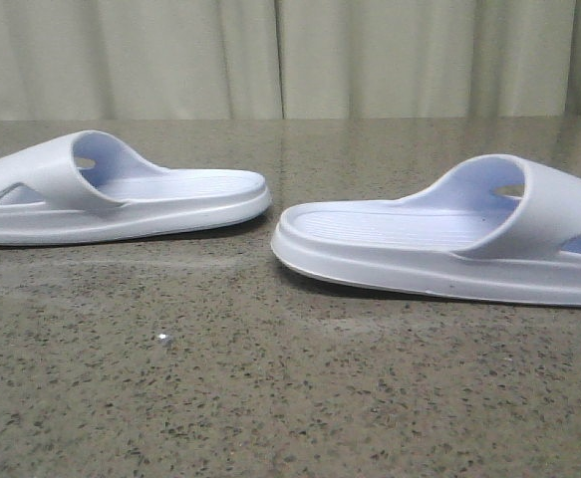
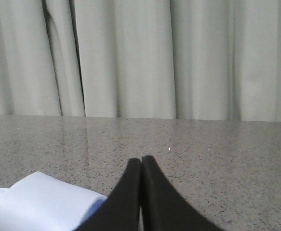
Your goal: Insert blue slippers together front up
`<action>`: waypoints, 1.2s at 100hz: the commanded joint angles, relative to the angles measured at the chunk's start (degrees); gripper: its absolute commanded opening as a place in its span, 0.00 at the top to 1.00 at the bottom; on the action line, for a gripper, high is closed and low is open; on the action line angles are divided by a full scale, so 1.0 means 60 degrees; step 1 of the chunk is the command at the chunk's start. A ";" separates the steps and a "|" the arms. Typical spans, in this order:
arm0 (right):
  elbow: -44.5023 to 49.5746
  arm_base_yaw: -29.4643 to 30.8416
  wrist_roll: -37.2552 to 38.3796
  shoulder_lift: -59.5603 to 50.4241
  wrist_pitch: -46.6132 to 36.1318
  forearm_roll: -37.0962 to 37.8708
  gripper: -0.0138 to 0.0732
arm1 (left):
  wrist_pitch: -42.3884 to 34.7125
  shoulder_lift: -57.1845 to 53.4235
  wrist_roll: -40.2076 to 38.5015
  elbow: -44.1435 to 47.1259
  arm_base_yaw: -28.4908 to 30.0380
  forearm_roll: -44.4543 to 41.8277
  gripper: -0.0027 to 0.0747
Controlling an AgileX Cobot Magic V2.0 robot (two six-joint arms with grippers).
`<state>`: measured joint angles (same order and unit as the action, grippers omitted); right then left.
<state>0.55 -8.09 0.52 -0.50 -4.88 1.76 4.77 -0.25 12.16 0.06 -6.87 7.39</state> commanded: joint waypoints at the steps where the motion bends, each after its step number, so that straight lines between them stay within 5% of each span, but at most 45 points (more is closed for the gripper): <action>1: 0.0211 0.0008 0.0012 -0.0208 -0.0839 0.0081 0.96 | -0.0795 -0.0280 -0.0104 0.0081 0.0020 0.0058 0.94; 30: 0.0194 0.0008 0.0012 -0.0208 -0.0854 0.0081 0.96 | -0.0947 -0.0280 -0.0104 0.0081 0.0020 0.0519 0.94; 54: -0.0356 0.0008 0.0012 -0.0208 -0.0358 -0.0389 0.96 | -0.1609 -0.0280 -0.0104 0.0015 0.0020 0.5434 0.95; 85: -0.2742 0.0008 0.0012 0.0352 0.1830 -0.0657 0.94 | 0.0449 0.0296 -0.0104 -0.2120 0.0020 0.5611 0.95; 120: -0.5263 0.0008 0.0012 0.2569 0.3802 -0.1498 0.93 | 0.3012 0.3744 -0.0104 -0.5244 0.0020 0.4932 0.95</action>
<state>-26.78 -8.09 0.52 10.99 18.70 -6.54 22.41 17.04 12.07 -26.43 -6.87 37.49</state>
